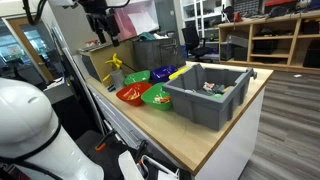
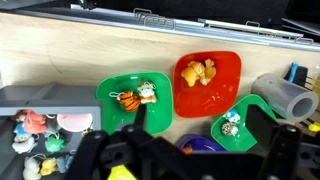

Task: Put the grey plush toy from the grey container in the yellow bowl.

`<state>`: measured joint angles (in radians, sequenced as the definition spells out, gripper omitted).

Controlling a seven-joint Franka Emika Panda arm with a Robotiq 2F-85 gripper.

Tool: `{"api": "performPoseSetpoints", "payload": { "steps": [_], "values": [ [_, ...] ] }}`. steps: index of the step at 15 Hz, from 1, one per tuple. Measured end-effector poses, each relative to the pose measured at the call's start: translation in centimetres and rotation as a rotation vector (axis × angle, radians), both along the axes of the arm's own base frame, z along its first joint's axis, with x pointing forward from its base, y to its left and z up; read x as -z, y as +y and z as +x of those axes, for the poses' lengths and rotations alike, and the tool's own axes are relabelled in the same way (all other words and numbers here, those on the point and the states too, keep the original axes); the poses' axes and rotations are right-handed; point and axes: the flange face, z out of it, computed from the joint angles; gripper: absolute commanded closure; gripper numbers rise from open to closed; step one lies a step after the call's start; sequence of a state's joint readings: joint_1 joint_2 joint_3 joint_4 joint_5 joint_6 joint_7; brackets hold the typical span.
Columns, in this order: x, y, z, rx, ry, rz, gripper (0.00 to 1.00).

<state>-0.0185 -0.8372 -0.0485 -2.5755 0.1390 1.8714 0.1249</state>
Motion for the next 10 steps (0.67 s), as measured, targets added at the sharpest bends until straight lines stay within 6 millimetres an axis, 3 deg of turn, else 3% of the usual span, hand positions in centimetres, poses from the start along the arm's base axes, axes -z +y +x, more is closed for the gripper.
{"api": "performPoseSetpoints", "payload": {
  "steps": [6, 10],
  "values": [
    [0.0, 0.0, 0.0, 0.0, -0.001, 0.0, 0.0],
    [-1.0, -1.1, 2.1, 0.041, -0.096, -0.002, 0.0]
  ]
}}
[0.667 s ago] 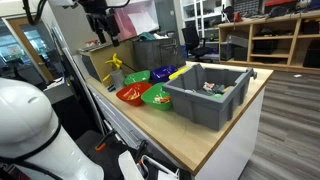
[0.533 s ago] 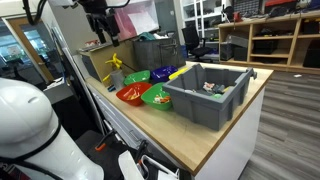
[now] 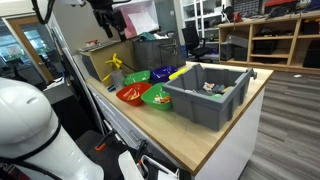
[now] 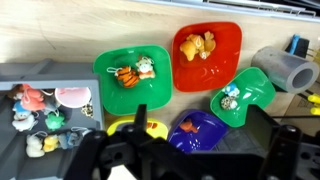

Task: Put the grey plush toy from the grey container in the yellow bowl.

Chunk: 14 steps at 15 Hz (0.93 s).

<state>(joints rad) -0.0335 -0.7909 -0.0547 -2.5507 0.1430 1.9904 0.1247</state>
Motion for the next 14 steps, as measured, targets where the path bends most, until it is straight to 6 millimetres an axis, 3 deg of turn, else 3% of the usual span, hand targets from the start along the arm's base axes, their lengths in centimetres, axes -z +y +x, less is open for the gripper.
{"api": "performPoseSetpoints", "payload": {
  "steps": [4, 14],
  "values": [
    [-0.3, -3.4, 3.6, 0.092, -0.087, 0.002, 0.0],
    [5.0, -9.8, 10.1, 0.272, -0.094, -0.028, 0.0]
  ]
}}
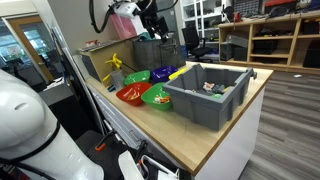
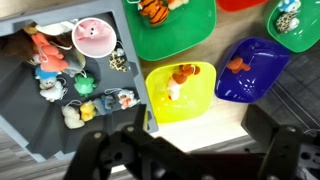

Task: Put the grey plush toy from the grey container in the yellow bowl.

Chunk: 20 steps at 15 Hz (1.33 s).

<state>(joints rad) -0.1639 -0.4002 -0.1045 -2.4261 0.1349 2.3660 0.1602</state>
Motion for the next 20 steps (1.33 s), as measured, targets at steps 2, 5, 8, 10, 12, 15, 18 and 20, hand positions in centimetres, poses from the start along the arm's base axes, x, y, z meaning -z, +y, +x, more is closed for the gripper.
{"api": "performPoseSetpoints", "payload": {
  "steps": [2, 5, 8, 10, 12, 15, 18, 20],
  "values": [
    [0.7, -1.7, 1.0, 0.051, -0.004, -0.006, 0.0],
    [1.6, -4.9, 1.9, 0.124, -0.015, -0.023, 0.0],
    [2.4, -7.5, 2.5, 0.171, -0.034, -0.046, 0.0],
    [3.2, -8.8, 2.8, 0.193, -0.047, -0.062, 0.0],
    [4.5, -9.9, 3.2, 0.212, -0.055, -0.075, 0.0],
    [7.1, -11.8, 3.5, 0.245, -0.052, -0.094, 0.0],
    [10.5, -14.1, 3.3, 0.288, -0.03, -0.108, 0.0],
    [12.8, -15.6, 3.1, 0.315, -0.01, -0.118, 0.0]
  ]
}}
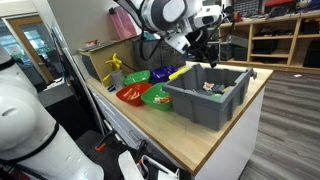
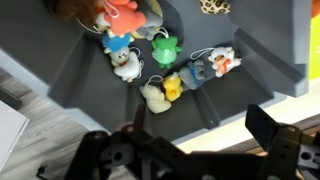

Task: Put the grey plush toy from the grey container in the yellow bowl.

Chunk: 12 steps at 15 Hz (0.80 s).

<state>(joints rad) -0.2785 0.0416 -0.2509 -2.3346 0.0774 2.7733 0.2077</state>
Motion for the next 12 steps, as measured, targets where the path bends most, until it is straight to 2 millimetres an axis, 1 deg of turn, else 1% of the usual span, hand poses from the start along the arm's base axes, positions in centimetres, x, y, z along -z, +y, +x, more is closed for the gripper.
{"api": "performPoseSetpoints", "payload": {
  "steps": [4, 7, 9, 12],
  "values": [
    [4.0, -2.2, 0.3, 0.041, 0.044, -0.011, 0.0],
    [6.6, -2.9, 1.3, 0.081, 0.072, -0.004, 0.0],
    [7.8, -2.8, 2.6, 0.094, 0.081, -0.003, 0.0],
    [8.8, -1.4, 5.7, 0.107, 0.074, -0.002, 0.0]
  ]
}}
